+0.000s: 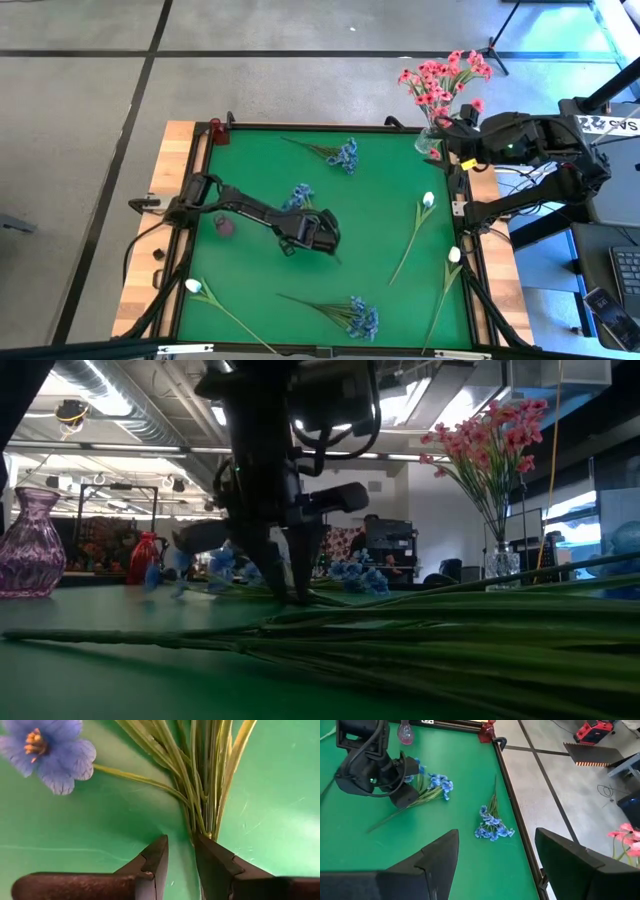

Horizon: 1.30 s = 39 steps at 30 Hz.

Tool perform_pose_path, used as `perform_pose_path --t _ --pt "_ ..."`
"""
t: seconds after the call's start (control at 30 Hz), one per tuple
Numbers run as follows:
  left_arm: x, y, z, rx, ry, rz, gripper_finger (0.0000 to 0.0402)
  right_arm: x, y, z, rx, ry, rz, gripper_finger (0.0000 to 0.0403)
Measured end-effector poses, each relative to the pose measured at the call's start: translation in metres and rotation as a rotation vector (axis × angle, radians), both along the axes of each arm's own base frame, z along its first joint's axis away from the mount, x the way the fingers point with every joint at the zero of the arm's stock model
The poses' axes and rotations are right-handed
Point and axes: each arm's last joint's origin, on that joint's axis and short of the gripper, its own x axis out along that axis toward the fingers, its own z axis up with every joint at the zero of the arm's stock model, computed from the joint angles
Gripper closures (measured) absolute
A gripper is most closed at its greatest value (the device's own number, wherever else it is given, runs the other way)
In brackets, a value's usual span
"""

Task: Sort flowers into vase by color
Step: Put the middle blue flowers into the red vase

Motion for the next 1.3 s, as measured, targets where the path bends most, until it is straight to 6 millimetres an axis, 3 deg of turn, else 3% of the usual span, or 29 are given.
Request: perform_pose_path --t 0.47,0.9,1.13,1.3 --pt "0.018 0.008 0.019 0.009 -0.077 -0.087 0.0304 -0.002 0.000 -0.002 0.030 0.018 -0.001 0.0141" --pt "0.017 0.036 0.004 -0.053 -0.062 -0.033 0.0226 0.003 0.002 -0.004 0.042 0.036 0.046 0.0141" --pt "0.013 0.037 -0.005 -0.072 -0.051 -0.033 0.0241 0.002 0.002 -0.004 0.043 0.043 0.047 0.0141" --pt "0.012 0.045 -0.004 -0.070 -0.037 -0.050 0.0297 0.002 0.002 -0.004 0.043 0.046 0.066 0.0141"
